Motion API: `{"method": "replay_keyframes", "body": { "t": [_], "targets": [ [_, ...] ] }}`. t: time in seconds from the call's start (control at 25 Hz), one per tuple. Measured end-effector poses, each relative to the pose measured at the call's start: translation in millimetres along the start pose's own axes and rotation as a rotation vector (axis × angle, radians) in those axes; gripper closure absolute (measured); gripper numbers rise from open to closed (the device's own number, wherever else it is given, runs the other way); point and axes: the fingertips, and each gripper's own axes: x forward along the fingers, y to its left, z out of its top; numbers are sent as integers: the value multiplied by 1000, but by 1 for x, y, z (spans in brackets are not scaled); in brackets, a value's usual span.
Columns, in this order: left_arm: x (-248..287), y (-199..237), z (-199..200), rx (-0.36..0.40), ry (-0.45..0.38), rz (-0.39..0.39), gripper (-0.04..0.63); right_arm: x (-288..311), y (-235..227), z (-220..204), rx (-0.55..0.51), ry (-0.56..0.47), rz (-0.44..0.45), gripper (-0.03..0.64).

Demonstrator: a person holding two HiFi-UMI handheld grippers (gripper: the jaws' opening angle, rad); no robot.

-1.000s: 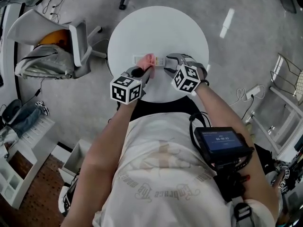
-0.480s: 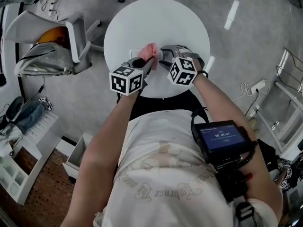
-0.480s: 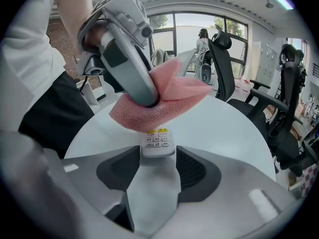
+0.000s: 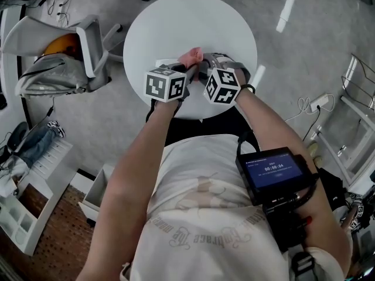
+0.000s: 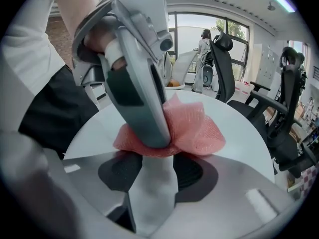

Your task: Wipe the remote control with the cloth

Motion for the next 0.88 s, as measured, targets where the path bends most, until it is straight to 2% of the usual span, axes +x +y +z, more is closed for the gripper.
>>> {"method": "replay_keyframes", "body": {
  "t": [0.08,0.28,0.48,0.88],
  "targets": [
    [5,3,-3,19,27,24,574,1,1,0,11,7,0,414],
    [11,3,-5,156,94,80,575,-2,1,-8,42,8,-19,416],
    [10,14,-2,227,124,133,575,-5,-3,-17,60,13,-38,416],
    [-30,85,-13,167,157,249,575,-12,-2,-30,111,65,-40,416]
  ]
}}
